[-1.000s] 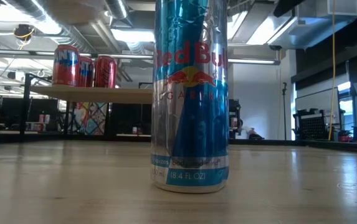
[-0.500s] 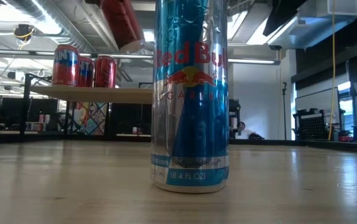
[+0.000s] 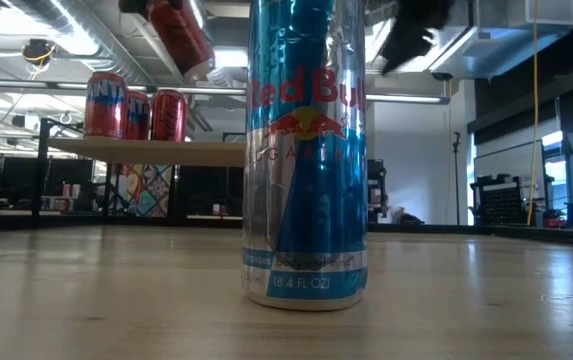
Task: Place canned beverage on shelf
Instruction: Put the red black soda can on the shelf aligned with the other red black soda can
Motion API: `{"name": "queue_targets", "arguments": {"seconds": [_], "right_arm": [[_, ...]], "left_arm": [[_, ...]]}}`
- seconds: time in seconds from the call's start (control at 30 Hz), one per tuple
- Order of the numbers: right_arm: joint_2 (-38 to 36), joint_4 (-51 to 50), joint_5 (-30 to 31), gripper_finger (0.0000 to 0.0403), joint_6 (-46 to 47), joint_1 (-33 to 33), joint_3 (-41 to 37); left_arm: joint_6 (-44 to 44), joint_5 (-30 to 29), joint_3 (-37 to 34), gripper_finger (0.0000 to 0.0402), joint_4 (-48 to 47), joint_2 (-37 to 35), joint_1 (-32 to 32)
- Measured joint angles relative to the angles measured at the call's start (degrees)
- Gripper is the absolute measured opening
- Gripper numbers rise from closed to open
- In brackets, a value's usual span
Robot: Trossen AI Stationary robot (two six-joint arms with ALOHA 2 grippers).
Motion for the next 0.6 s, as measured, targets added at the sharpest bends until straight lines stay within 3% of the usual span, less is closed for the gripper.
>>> {"name": "queue_targets", "arguments": {"seconds": [0.27, 0.43, 0.5, 0.6], "right_arm": [[2.42, 36.28, -5.85, 0.0285, -4.9, -6.49, 0.0], [7.67, 51.2, -11.78, 0.028, -5.15, -6.35, 0.04], [10.88, 55.82, -15.54, 0.0262, -4.48, -6.29, 0.05], [15.4, 59.77, -16.92, 0.0202, -2.78, -6.31, 1.69]], "left_arm": [[-1.46, 2.49, 0.0, 0.0267, 0.08, -0.13, -5.28], [-2.27, 1.98, 0.0, 0.0267, 0.13, -0.13, -6.9], [-2.99, 1.73, 0.0, 0.0267, 0.13, -0.13, -7.29], [-3.01, 1.69, 0.0, 0.0267, 0.13, -0.13, -7.98]]}}
